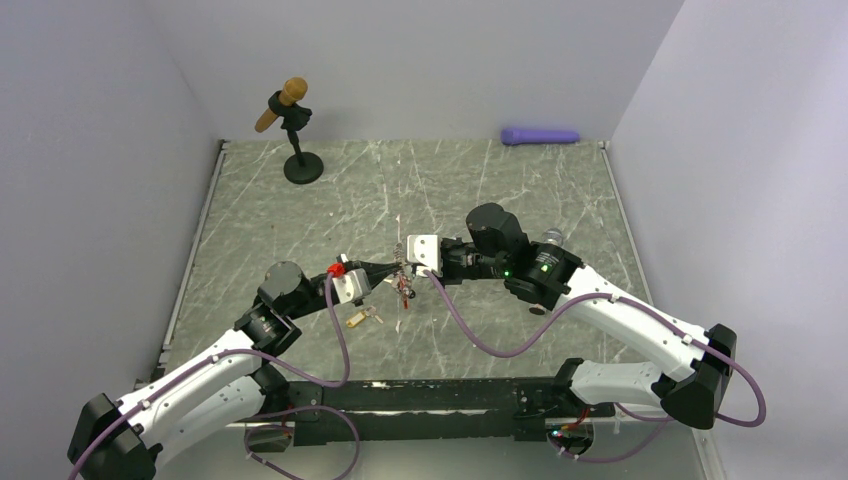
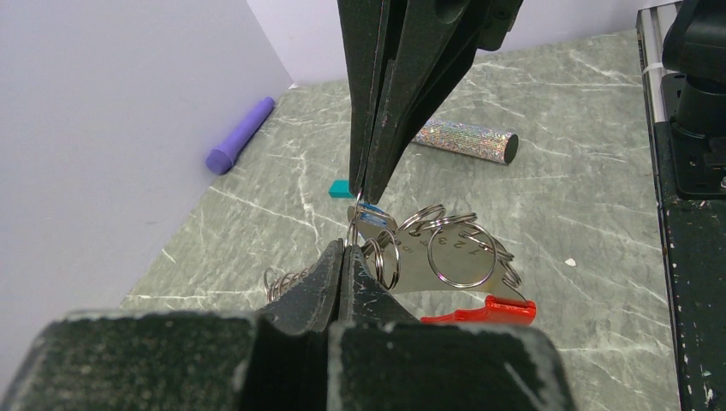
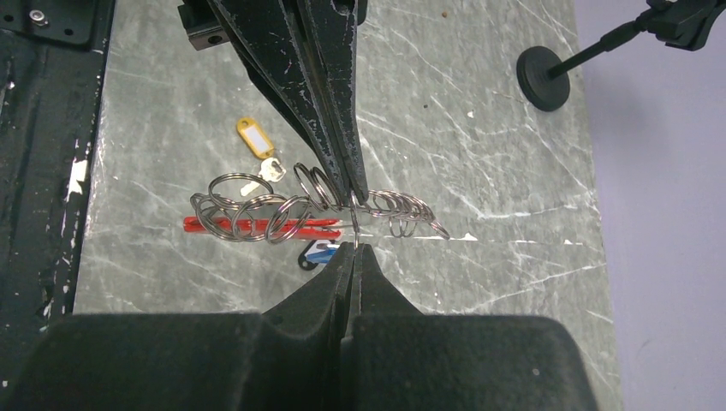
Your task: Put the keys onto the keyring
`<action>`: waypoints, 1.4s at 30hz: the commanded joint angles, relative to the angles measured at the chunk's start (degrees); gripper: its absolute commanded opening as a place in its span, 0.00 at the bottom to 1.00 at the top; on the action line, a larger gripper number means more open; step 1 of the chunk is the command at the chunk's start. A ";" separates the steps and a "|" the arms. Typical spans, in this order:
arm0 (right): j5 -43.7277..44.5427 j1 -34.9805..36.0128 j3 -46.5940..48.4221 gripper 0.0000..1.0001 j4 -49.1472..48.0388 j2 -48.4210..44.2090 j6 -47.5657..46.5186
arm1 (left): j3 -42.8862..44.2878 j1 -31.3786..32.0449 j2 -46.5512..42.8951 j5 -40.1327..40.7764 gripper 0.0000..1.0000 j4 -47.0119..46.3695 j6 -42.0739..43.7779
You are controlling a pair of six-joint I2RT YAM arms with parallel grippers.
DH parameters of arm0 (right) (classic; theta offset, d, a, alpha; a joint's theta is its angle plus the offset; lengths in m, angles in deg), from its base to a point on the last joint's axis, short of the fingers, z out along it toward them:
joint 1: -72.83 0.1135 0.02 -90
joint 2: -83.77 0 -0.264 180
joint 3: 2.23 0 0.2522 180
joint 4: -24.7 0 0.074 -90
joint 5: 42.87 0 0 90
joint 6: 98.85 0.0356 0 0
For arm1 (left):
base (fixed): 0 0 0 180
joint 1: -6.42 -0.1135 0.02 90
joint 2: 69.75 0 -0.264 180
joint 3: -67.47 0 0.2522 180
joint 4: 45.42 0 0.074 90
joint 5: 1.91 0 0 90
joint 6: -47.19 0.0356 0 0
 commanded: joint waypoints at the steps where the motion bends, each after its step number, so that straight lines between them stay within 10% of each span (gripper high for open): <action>1: -0.74 0.22 0.39 0.00 -2.91 -0.21 0.75 | 0.76 0.32 0.18 -1.40 0.00 -3.83 0.16; 42: -3.01 0.33 -0.65 0.00 -3.64 0.58 -0.32 | 0.27 0.35 0.92 -4.33 0.00 -7.13 -2.51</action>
